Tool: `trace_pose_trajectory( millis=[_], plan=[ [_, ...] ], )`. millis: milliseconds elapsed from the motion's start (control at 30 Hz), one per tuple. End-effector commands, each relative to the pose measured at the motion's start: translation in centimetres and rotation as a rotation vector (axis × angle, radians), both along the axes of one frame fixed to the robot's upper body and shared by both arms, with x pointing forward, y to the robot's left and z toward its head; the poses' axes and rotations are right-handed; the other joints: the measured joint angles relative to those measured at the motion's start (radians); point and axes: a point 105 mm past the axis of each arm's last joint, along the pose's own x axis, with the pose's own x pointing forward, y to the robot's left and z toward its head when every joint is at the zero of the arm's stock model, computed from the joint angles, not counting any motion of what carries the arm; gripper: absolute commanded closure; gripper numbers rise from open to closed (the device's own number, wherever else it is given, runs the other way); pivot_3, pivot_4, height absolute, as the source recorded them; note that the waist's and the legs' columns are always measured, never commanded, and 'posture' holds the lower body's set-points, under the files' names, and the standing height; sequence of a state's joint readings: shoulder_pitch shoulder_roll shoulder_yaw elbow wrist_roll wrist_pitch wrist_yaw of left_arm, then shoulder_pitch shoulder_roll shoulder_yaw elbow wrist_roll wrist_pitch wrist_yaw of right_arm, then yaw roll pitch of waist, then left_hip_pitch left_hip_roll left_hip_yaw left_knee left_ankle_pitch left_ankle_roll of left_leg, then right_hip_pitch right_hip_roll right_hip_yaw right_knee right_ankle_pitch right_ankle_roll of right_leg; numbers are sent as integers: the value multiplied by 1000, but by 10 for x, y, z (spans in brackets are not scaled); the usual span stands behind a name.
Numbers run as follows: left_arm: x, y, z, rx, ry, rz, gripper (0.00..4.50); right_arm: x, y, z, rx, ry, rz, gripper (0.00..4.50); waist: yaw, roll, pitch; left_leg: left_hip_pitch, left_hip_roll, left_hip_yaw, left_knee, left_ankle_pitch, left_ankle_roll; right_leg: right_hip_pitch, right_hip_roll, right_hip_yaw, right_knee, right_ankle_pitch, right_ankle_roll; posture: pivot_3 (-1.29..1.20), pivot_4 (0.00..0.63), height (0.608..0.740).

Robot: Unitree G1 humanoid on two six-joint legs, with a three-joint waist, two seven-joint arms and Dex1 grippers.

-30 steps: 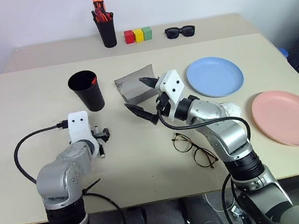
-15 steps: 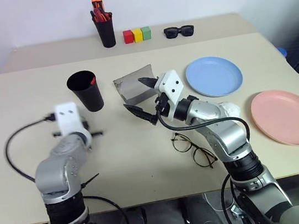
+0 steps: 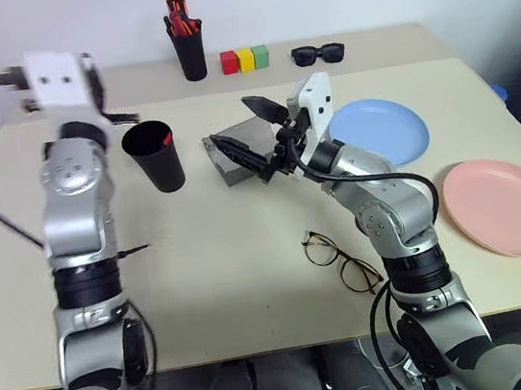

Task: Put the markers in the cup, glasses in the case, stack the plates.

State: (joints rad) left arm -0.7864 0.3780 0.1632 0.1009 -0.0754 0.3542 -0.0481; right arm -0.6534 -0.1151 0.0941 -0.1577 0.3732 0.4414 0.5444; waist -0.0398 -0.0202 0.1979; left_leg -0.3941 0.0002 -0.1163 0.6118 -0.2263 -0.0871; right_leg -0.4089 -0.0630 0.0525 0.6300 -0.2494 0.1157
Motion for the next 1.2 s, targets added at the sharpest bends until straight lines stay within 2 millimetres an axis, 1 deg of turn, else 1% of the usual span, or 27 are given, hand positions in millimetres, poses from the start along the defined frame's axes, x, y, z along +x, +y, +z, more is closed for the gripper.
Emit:
trace_pose_trajectory(
  millis=[33,133,300,433,633,667,733,767,800,833,867,900,933,1000,1033,1067,1100,1167,1200],
  plan=[
    [6,-6,4,2,-48,-27,4461,-6,1,18,31,-69,-1,0,-8,0,0,0,0,0,0,0,0,0,0,0,0,0,0,0,150,740],
    [10,-9,-5,-5,-32,-39,4461,-5,-2,16,22,-67,-21,0,-9,0,0,0,0,0,-1,0,0,-2,0,0,1,0,0,0,150,740],
    [12,-7,-14,-28,-15,-32,4461,-6,-5,10,-3,-65,-35,0,-3,0,0,-1,0,0,0,0,0,-2,0,0,1,0,0,0,150,740],
    [12,-5,-12,-34,-29,-4,2929,-9,-2,5,-25,-64,-24,0,-3,0,0,-1,0,0,0,0,0,-1,0,0,1,0,0,0,150,740],
    [9,-7,-11,-34,-42,-11,2929,-10,3,3,-35,-65,-4,0,-5,0,0,-1,0,0,0,0,0,-1,0,0,2,0,0,0,150,740],
    [8,-8,-10,-37,-51,-15,2929,-11,3,3,-36,-65,-2,0,-5,0,0,0,0,0,0,0,0,-1,0,0,2,0,0,0,150,740],
    [3,-16,1,-60,-93,-60,2929,-11,3,2,-39,-64,-1,0,-4,0,0,-1,0,0,0,0,0,-1,0,0,2,0,0,0,150,740],
    [0,-24,7,-63,-116,-103,2929,-11,3,2,-42,-64,-2,0,-3,0,0,-1,0,0,0,0,0,-1,0,0,1,0,0,0,150,740],
    [-3,-39,14,-44,-130,-183,2929,-10,1,0,-52,-64,-6,0,-1,0,0,-1,0,0,0,0,0,-1,0,0,1,0,0,0,150,740],
    [-7,-58,17,-20,-121,-286,2929,-10,-2,-2,-70,-66,-10,0,-1,0,0,-1,0,0,0,0,0,-1,0,0,1,0,0,0,150,740],
    [-11,-78,15,10,-86,-398,2929,-11,-5,-5,-96,-70,-13,0,3,0,0,-1,0,0,0,0,0,-1,0,0,1,0,0,0,150,740],
    [-14,-96,8,77,-29,-496,2929,-12,-10,-8,-131,-76,-11,0,6,0,0,-2,0,0,1,0,0,-1,0,0,1,0,0,0,150,740],
    [-16,-110,-4,149,37,-558,2929,-14,-17,-12,-184,-87,-11,0,7,0,0,-2,0,0,1,0,0,0,0,0,0,0,0,0,150,740],
    [-12,-123,-29,201,194,-615,2929,-16,-31,-19,-267,-97,-27,0,7,0,0,-2,-1,0,1,0,0,0,0,0,0,0,1,0,150,740],
    [-11,-130,-40,250,248,-638,2929,-17,-40,-24,-323,-102,-41,0,3,1,0,-1,-1,0,1,0,0,0,0,0,0,0,1,0,150,740],
    [-8,-137,-56,256,341,-663,2929,-18,-54,-28,-390,-105,-63,0,0,1,0,-1,-1,0,1,0,0,0,0,0,0,0,1,0,150,740],
    [-6,-141,-66,261,403,-678,2929,-19,-63,-32,-437,-107,-75,0,-1,1,0,-1,-1,0,1,0,0,0,0,0,0,0,1,0,150,740],
    [-1,-145,-76,257,460,-683,2929,-20,-76,-34,-483,-101,-103,0,-7,1,1,-1,-1,0,1,0,0,0,0,0,1,0,1,0,150,740],
    [5,-145,-82,253,494,-667,2929,-20,-84,-34,-503,-96,-124,0,-10,1,1,0,-1,0,1,0,0,0,0,0,0,0,1,0,150,740]
  ],
)
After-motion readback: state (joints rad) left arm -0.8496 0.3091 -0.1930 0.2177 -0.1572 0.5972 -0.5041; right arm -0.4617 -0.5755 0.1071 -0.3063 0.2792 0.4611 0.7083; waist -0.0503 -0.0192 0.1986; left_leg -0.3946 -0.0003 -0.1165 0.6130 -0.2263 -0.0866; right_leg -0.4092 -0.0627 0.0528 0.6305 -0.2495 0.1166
